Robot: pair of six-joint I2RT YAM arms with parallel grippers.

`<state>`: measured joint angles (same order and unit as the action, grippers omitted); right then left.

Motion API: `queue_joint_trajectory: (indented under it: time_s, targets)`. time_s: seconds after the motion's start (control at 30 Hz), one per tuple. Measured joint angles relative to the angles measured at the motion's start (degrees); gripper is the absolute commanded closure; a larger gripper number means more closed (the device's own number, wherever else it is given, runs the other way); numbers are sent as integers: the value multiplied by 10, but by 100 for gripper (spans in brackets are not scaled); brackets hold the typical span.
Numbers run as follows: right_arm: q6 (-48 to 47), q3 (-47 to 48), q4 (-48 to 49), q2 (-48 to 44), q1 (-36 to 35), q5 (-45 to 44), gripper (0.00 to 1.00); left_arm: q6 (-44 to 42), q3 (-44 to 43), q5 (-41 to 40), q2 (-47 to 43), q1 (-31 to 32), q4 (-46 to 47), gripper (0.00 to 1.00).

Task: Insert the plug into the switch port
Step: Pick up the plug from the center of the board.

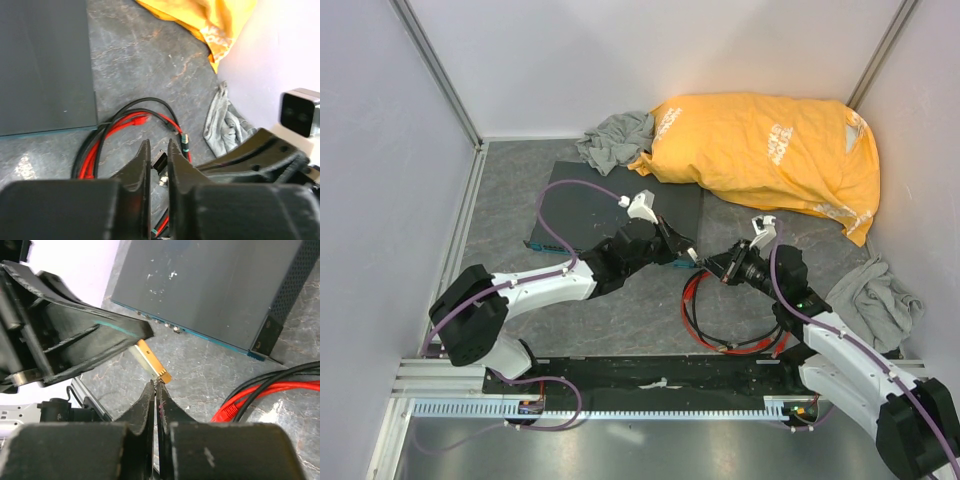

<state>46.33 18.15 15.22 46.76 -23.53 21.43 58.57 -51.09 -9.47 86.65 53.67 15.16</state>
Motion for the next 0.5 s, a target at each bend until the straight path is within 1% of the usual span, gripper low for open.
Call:
queue_joint_trajectory:
  time_s: [0.1, 0.2, 0.23, 0.3, 0.43, 0.5]
  targets:
    - [-8, 2, -7, 11, 0, 5, 82, -1, -1, 4, 0, 1, 1, 99]
    - [-23, 21, -30, 27, 0, 13, 73, -4, 7, 7, 0, 0, 6, 98]
    - [-27, 30, -40, 33, 0, 16, 68, -5, 12, 7, 0, 0, 12, 98]
    - [-35, 44, -53, 43, 0, 23, 65, -8, 23, 9, 0, 0, 30, 98]
    - [-49, 73, -77, 70, 0, 34, 53, -9, 49, 21, 0, -2, 57, 98]
    - [-54, 85, -78, 78, 0, 39, 52, -12, 64, 28, -1, 1, 66, 98]
